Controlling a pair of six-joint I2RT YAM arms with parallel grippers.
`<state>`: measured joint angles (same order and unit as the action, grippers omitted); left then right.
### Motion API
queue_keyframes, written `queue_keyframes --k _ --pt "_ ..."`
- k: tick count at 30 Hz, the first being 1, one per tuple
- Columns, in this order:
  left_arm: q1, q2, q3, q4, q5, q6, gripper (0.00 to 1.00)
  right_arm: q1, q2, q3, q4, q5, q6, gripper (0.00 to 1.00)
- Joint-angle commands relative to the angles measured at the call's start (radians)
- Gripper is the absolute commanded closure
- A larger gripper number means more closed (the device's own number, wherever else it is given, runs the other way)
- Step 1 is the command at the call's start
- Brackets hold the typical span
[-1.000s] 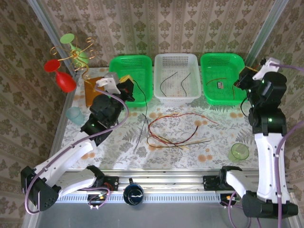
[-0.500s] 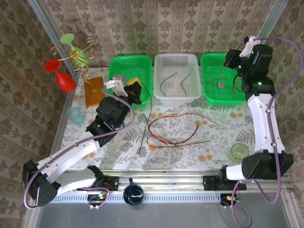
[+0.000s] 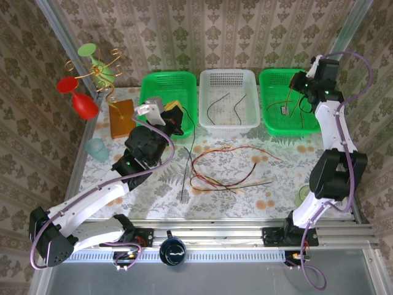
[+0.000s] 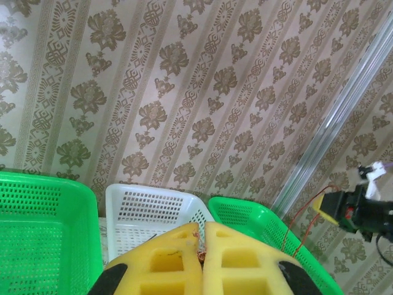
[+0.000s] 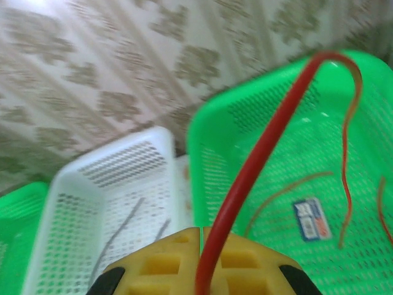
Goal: Untangle the cables
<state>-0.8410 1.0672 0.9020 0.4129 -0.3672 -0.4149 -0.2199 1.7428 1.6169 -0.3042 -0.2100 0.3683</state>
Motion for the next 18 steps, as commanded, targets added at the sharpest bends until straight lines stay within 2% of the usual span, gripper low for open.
queue_keyframes --k 1,7,12,18 --pt "-0.011 -0.004 -0.014 0.037 -0.019 -0.002 1.0 0.002 0.069 0.034 -0.116 0.146 0.036 1.0" --pt "-0.014 0.011 -0.003 0.036 -0.009 -0.001 1.0 0.009 0.202 0.045 -0.205 0.225 0.05 1.0" --pt "-0.018 0.017 0.002 0.035 -0.006 -0.002 1.0 0.03 0.292 0.077 -0.228 0.237 0.04 1.0" --pt "-0.024 0.018 0.005 0.032 -0.01 -0.003 1.0 0.064 0.428 0.18 -0.394 0.206 0.01 1.0"
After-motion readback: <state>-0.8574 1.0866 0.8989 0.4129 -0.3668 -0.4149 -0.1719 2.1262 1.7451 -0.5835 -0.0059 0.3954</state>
